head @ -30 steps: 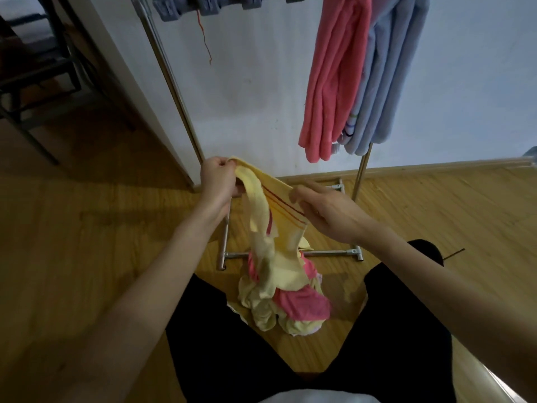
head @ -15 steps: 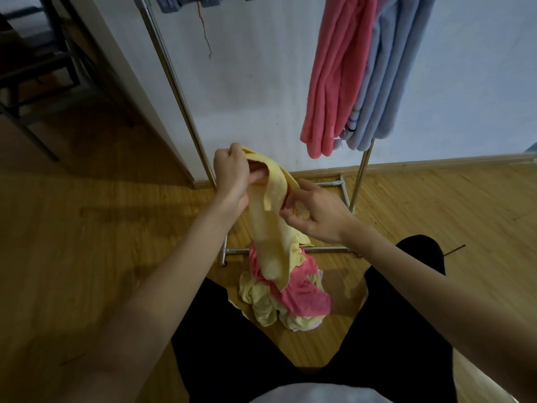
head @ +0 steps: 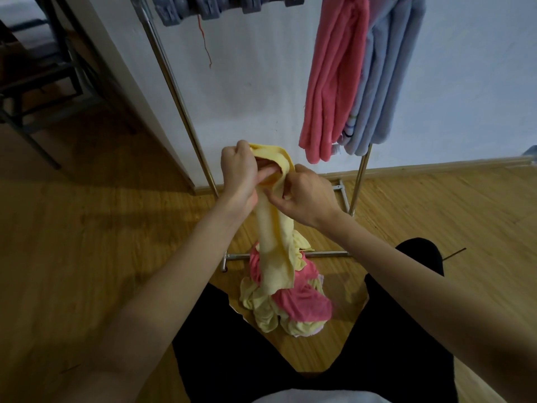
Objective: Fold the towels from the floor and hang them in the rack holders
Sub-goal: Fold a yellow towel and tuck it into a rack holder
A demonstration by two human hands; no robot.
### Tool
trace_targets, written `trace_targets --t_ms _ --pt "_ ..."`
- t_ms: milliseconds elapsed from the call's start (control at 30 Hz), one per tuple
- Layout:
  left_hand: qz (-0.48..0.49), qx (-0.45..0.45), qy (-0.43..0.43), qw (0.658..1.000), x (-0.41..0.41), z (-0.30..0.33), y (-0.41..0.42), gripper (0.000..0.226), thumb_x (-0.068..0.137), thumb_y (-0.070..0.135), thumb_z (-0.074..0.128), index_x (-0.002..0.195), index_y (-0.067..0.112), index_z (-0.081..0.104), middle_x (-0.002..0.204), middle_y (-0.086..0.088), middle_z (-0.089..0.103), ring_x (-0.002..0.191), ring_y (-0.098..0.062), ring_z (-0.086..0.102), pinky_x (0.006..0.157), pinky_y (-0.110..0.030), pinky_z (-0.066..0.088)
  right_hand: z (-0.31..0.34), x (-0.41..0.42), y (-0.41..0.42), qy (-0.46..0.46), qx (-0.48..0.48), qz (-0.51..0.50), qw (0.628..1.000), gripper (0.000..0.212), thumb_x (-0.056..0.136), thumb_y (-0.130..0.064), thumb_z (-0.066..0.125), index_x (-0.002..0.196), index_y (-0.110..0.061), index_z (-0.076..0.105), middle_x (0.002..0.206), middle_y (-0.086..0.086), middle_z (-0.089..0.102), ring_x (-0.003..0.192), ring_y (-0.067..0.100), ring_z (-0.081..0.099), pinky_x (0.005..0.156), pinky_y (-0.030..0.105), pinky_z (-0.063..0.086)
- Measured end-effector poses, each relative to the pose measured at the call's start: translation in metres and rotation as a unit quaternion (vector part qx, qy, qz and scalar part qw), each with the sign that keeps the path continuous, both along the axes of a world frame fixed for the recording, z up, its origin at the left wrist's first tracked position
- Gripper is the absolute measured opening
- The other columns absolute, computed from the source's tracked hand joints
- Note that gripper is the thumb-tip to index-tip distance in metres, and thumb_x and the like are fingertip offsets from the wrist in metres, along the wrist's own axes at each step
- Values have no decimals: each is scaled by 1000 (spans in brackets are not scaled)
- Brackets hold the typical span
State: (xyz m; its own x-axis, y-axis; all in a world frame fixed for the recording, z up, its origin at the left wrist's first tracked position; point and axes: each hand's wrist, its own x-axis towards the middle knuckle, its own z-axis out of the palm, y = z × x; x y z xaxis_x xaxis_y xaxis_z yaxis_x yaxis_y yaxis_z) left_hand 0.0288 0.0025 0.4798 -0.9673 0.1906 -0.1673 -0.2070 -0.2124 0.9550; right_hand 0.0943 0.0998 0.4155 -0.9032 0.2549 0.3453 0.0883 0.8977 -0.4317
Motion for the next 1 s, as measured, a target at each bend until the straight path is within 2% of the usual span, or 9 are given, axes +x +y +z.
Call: trace_targets --t_ms 200,333,467,533,600,667,767,867,1000 --pt "29 -1 2 1000 -10 4 -12 31 99 6 30 73 5 46 77 -13 53 78 -24 63 68 -39 60 1 10 13 6 -61 111 992 26 93 -16 49 69 -14 42 77 3 42 60 18 42 56 38 37" --pt "36 -19 -5 999 -16 -3 -22 27 100 8 32 76 5 45 86 -13 49 80 -23 62 64 -36 60 4 16 35 3 -1 129 992 18 94 -12 52 85 -1 63 87 9 52 70 24 52 64 43 46" --pt "-36 -110 44 992 -19 -13 -38 26 100 10 35 81 2 50 68 -15 54 54 -19 65 54 -34 59 16 15 55 21 10 145 989 13 89 -7 61 86 1 70 83 7 56 68 24 56 64 37 48" --pt "-63 -272 123 952 -23 -17 -52 23 99 16 42 89 -2 53 61 -12 59 47 -18 65 54 -36 59 22 14 64 28 -1 140 990 12 87 -7 64 88 1 73 84 12 62 70 24 58 65 38 50" --pt "-89 -436 225 867 -26 -19 -63 22 96 21 49 89 3 59 61 -9 64 47 -15 66 55 -33 58 28 13 70 28 -11 142 989 11 87 -8 65 90 -1 74 83 11 64 72 21 57 67 39 51" --pt "-107 -520 306 791 -25 -19 -68 25 94 23 53 76 7 60 58 -6 61 48 -15 64 52 -29 53 33 12 73 16 -2 156 988 10 86 -7 66 86 -1 74 81 10 65 70 20 57 67 41 52" --pt "-78 -582 381 714 -25 -15 -66 34 90 25 58 61 7 59 52 -7 50 49 -24 55 46 -30 43 38 13 75 2 11 166 986 10 86 -5 66 81 0 73 75 11 65 66 21 56 65 43 51" --pt "-49 -596 404 692 -27 -3 -62 26 89 29 59 69 12 57 60 -3 56 52 -18 55 48 -27 44 46 15 77 24 2 148 989 7 84 -5 68 82 -1 73 73 7 67 63 17 56 63 37 51" --pt "-85 -539 392 741 -33 14 -56 8 90 19 59 82 22 56 80 5 61 69 -7 55 58 -23 47 58 15 82 73 -25 133 988 10 86 -7 67 94 -2 71 82 0 66 71 14 60 70 30 52"
